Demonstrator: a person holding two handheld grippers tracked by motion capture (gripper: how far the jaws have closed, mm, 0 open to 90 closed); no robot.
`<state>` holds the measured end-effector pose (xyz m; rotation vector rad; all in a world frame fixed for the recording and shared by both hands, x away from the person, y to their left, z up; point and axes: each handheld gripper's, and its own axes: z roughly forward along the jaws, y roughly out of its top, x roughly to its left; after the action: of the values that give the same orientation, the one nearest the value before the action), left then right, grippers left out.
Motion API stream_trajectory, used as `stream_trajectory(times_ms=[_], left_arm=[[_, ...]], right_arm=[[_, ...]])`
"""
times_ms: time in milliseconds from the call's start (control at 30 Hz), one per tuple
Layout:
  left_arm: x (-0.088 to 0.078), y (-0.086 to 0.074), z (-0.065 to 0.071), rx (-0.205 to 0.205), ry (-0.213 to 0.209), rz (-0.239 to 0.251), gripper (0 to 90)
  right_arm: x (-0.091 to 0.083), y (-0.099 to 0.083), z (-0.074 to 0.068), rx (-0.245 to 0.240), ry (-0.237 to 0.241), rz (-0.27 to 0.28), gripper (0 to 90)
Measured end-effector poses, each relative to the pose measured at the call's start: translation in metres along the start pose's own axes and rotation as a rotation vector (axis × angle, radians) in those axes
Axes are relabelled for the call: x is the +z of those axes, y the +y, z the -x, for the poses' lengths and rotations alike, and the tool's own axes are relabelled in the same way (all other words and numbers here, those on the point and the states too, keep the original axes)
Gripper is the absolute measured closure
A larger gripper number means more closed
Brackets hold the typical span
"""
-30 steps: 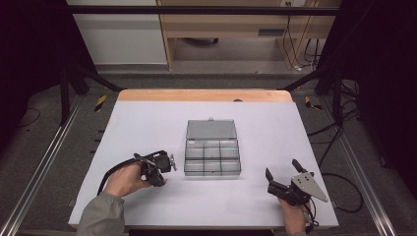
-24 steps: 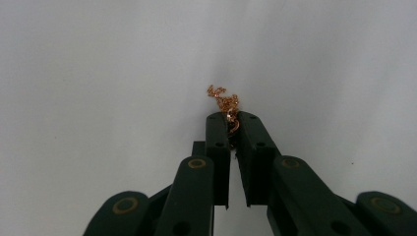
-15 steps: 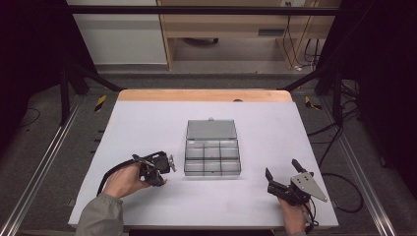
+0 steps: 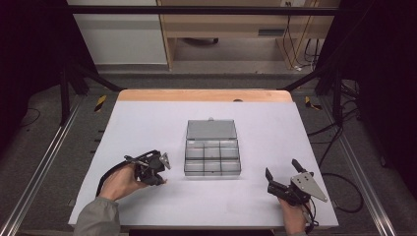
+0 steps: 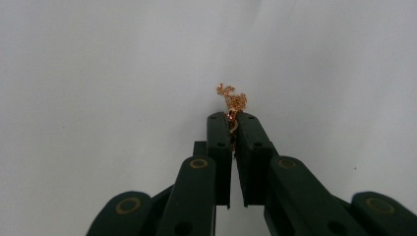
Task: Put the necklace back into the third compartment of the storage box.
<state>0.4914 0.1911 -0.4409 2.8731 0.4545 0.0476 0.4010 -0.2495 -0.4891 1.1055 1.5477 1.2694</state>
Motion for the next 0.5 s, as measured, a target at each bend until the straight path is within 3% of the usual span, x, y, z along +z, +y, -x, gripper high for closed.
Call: stream_trajectory(times_ms=[67, 200, 300, 500], left_arm=[[-0.004, -0.004, -0.001, -0.014, -0.005, 0.042, 84.4], [-0.007, -0.007, -0.002, -0.026, -0.004, 0.063, 84.3], [-0.010, -0.012, -0.003, -0.036, -0.003, 0.105, 84.3], [-0.011, -0.014, -0.001, -0.036, 0.000, 0.106, 84.3]], right_arm=[[0.000, 0.000, 0.000, 0.000, 0.000, 0.000, 5.2], [0.000, 0.000, 0.000, -0.001, 0.000, 0.000, 5.2], [0.000, 0.000, 0.000, -0.001, -0.001, -0.001, 5.2], [0.000, 0.000, 0.000, -0.001, 0.000, -0.001, 5.3]])
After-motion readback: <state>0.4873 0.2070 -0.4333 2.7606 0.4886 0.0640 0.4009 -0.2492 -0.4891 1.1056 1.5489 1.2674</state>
